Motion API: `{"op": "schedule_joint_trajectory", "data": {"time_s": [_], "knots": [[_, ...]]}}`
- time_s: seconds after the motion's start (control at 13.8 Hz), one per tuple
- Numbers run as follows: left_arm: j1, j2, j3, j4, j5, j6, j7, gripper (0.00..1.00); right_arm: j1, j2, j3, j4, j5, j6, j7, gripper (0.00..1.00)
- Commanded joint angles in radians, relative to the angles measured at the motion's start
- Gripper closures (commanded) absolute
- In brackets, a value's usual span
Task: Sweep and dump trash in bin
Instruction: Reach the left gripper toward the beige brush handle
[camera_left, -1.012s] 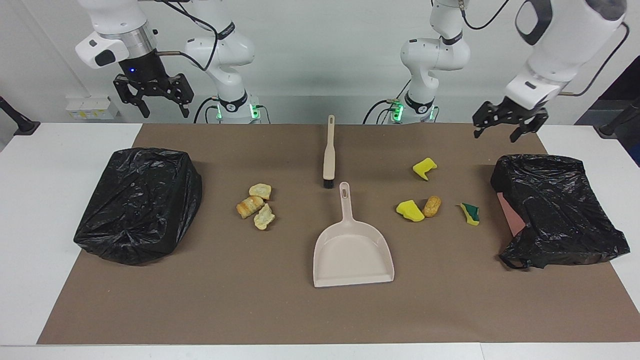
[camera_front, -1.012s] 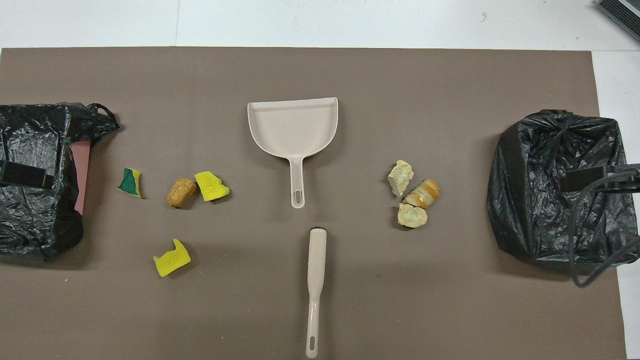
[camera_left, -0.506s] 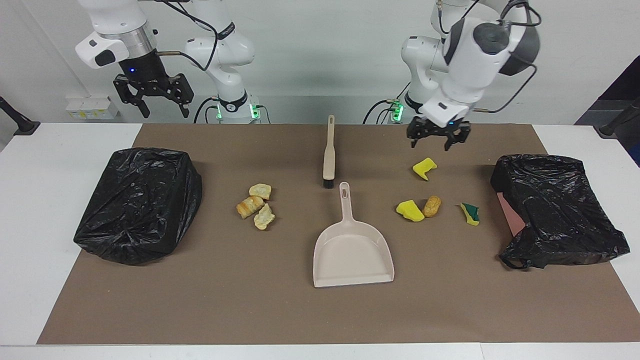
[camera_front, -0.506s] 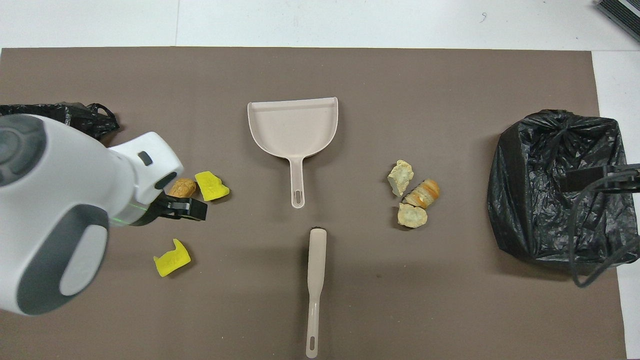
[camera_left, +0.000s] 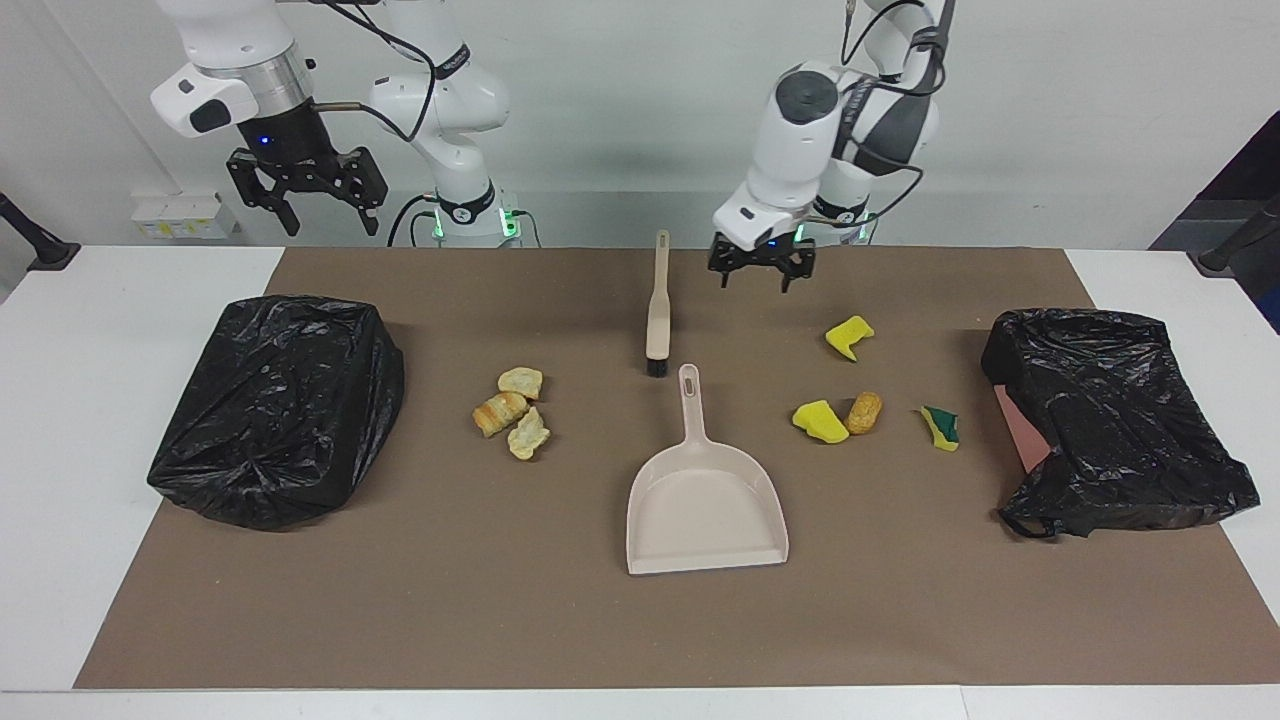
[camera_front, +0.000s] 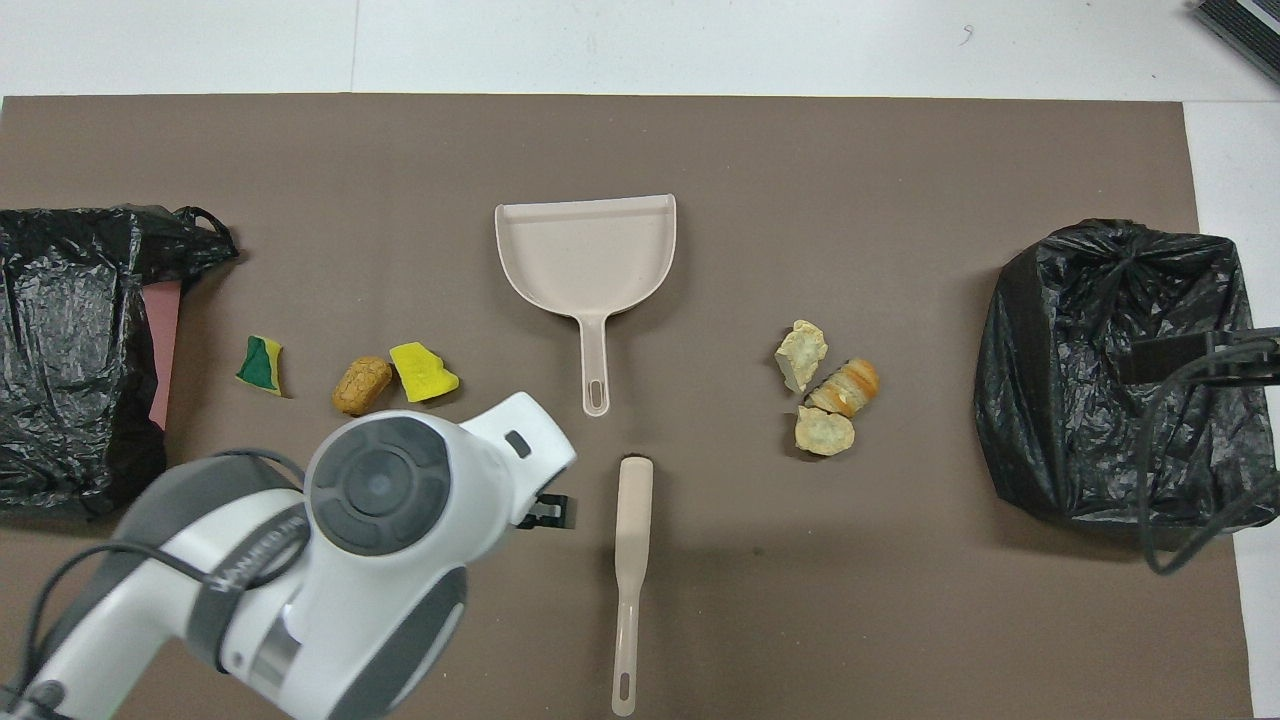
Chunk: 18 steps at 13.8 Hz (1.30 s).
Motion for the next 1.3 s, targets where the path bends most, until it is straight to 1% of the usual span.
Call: {"op": "schedule_joint_trajectory", "data": {"time_s": [0.0, 0.14, 0.29, 0.43, 0.51, 0.79, 0.87, 0.94, 1.01, 1.23], "knots": [[-0.111, 0.027, 0.02, -0.04, -0.024, 0.107, -0.101, 0.0, -0.012, -0.004, 0.004, 0.003, 0.022, -0.017, -0.032, 0.0], [-0.169, 0.051, 0.02, -0.059, -0.064, 0.153, -0.114, 0.0, -0.012, -0.004, 0.004, 0.003, 0.022, -0.017, -0.032, 0.0], [-0.224, 0.082, 0.02, -0.093, -0.067, 0.204, -0.13, 0.0, -0.012, -0.004, 0.004, 0.002, 0.022, -0.017, -0.032, 0.0], [-0.254, 0.085, 0.019, -0.145, -0.068, 0.252, -0.131, 0.0, -0.012, -0.004, 0.004, 0.002, 0.022, -0.017, -0.032, 0.0], [-0.258, 0.085, 0.019, -0.164, -0.068, 0.259, -0.131, 0.0, -0.012, -0.004, 0.004, 0.002, 0.022, -0.017, -0.032, 0.0], [-0.291, 0.091, 0.012, -0.175, -0.102, 0.259, -0.132, 0.0, -0.012, -0.004, 0.004, 0.003, 0.022, -0.017, -0.032, 0.0], [-0.307, 0.108, 0.012, -0.176, -0.102, 0.259, -0.135, 0.12, -0.012, -0.004, 0.004, 0.002, 0.022, -0.017, -0.032, 0.0], [-0.314, 0.114, 0.012, -0.173, -0.102, 0.259, -0.15, 0.62, -0.012, -0.004, 0.004, 0.004, 0.022, -0.017, -0.032, 0.0], [-0.314, 0.117, 0.014, -0.167, -0.102, 0.259, -0.146, 1.0, -0.012, -0.004, 0.004, 0.003, 0.022, -0.017, -0.032, 0.0], [-0.286, 0.098, 0.023, -0.156, -0.102, 0.226, -0.137, 1.0, -0.012, -0.004, 0.004, 0.002, 0.022, -0.017, -0.032, 0.0]]}}
